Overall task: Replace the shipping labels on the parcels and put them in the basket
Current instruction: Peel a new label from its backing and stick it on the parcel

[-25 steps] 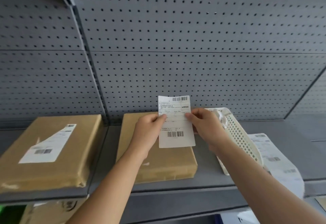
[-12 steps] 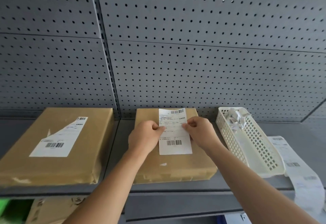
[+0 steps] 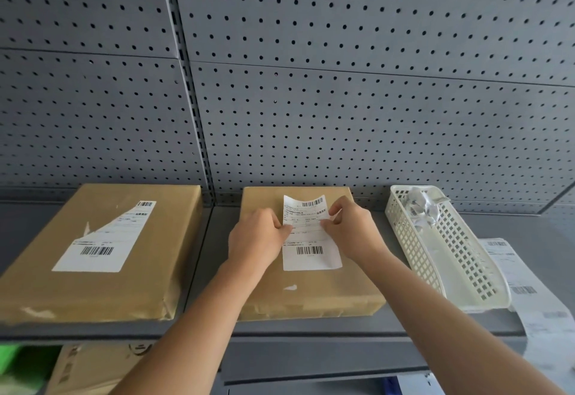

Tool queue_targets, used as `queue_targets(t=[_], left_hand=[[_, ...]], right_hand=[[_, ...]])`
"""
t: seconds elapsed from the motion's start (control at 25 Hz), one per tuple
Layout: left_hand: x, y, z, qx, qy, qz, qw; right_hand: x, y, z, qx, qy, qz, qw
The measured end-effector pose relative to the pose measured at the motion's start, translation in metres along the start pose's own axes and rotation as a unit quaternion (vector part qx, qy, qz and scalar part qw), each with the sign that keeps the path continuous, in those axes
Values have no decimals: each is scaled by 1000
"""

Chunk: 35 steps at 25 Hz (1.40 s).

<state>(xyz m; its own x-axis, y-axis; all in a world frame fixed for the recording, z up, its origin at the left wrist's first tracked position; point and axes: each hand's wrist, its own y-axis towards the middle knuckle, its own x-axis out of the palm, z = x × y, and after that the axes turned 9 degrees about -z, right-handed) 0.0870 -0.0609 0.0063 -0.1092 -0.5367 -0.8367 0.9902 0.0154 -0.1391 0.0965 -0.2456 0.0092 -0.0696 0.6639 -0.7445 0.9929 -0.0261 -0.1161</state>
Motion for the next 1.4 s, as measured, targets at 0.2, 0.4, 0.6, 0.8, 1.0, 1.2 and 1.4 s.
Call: queue_targets(t=[0.2,0.4,0.6,0.8,1.0,1.2,1.4], left_hand=[[2,0,-1,-2,10,15,1000],[8,-4,-3,134,46,60,988],[12,5,-1,230,139,-3,963],[14,16,-4,227,196,-67,952],[13,17,-6,215,205,-68,953],[8,17,-9,199,208,-77,954],[4,13,-11,185,212,-75,957]], right_hand=[[4,2,1,-1,-74,1,997],[8,-3,8,-85,-176,51,979],[15,1,12,-230,-243,20,942],[17,6,8,-256,-267,-46,928],[15,9,19,-247,-282,-47,926],[5,9,32,-211,-263,-50,940],[-3,7,35,-188,-261,-55,945]])
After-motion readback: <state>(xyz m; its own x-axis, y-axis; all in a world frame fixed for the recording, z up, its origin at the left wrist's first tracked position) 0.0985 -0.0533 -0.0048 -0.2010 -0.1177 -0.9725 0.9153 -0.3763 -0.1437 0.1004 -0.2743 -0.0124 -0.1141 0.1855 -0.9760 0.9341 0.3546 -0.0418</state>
